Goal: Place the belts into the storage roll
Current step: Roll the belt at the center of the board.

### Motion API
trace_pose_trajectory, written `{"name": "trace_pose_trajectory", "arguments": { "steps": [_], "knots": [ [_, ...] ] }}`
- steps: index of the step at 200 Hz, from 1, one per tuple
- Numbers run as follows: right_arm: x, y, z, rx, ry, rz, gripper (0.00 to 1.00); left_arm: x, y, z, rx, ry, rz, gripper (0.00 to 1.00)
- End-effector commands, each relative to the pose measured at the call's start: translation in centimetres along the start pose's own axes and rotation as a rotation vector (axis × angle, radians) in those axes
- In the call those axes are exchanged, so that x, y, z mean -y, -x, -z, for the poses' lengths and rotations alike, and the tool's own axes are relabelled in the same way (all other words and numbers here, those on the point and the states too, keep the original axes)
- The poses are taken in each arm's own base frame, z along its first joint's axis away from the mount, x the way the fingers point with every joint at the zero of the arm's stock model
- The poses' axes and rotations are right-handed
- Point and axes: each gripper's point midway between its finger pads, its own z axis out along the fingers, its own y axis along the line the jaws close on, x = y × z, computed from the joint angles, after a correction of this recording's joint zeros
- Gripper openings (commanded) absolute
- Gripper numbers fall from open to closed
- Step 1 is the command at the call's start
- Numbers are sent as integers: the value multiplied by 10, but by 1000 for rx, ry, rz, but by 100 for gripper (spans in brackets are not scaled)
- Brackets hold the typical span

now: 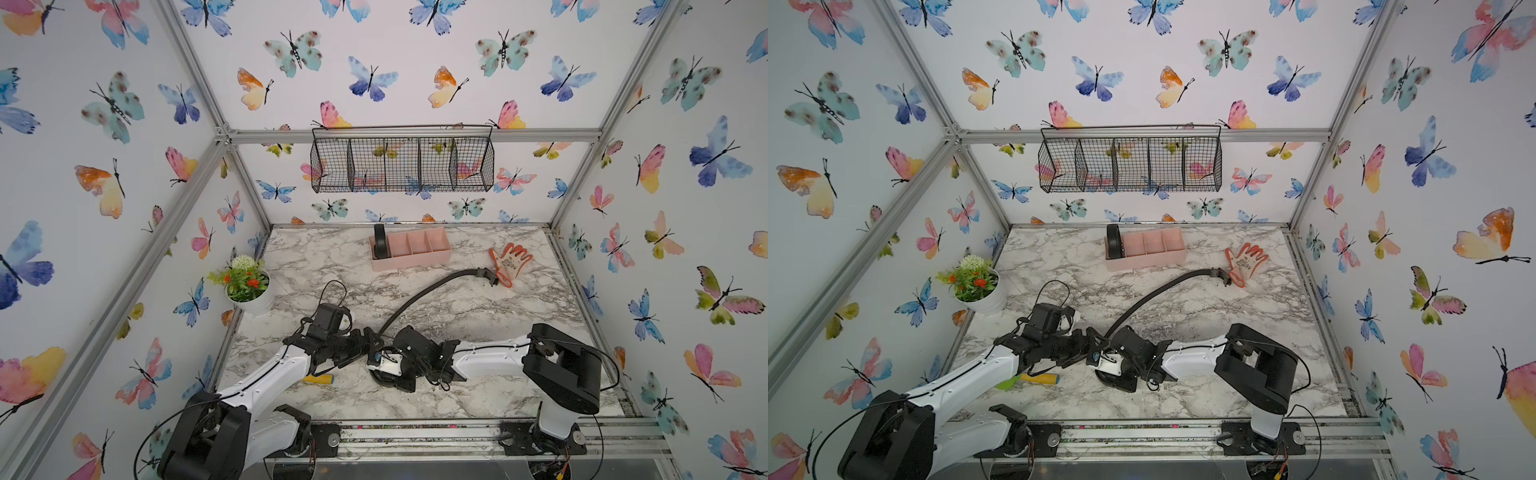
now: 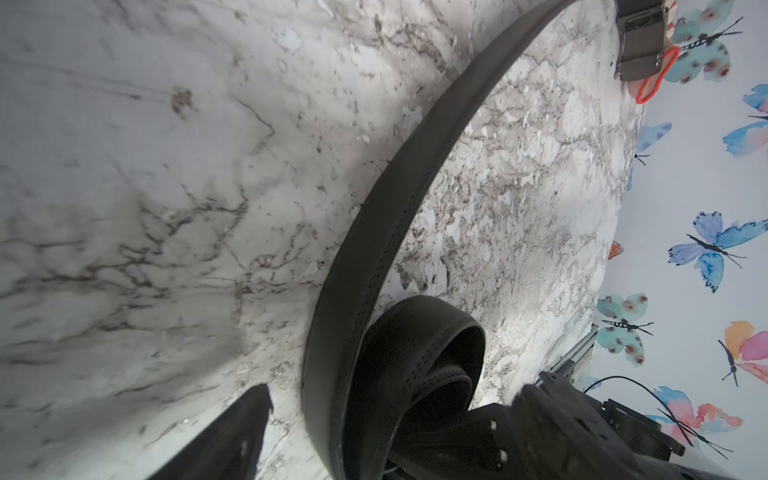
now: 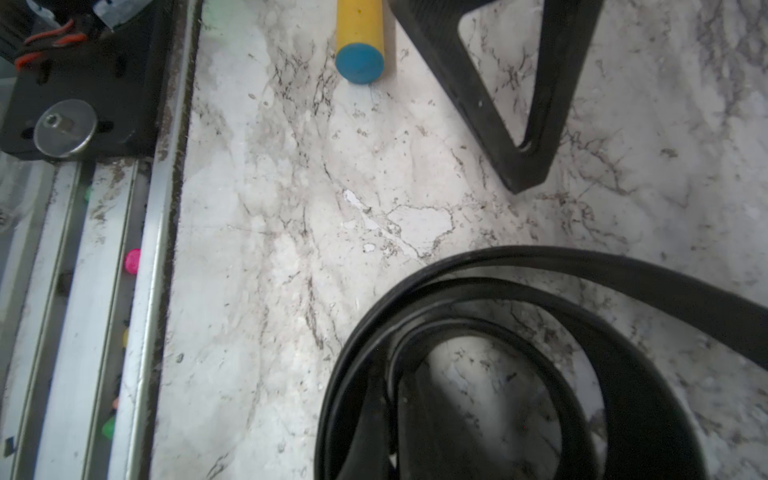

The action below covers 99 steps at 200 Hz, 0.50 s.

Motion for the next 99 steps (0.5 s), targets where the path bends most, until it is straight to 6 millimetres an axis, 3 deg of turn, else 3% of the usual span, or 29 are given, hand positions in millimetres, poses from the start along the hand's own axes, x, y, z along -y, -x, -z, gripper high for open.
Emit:
{"name": "trace_pose_trajectory", "arguments": {
  "steps": [1, 26, 41, 99],
  "knots": [
    [-3, -29, -2, -97, 13, -79, 3, -11, -33, -11, -116, -7, 9, 90],
    [-1, -30, -1, -104, 1, -81, 3, -16, -37, -13, -122, 0, 13, 84],
    [0, -31, -1, -106, -3, -82, 3, -16, -37, -13, -123, 0, 13, 68],
    [3, -33, -4, -125, -4, -103, 3, -14, -41, -12, -129, -6, 10, 68]
  ]
}}
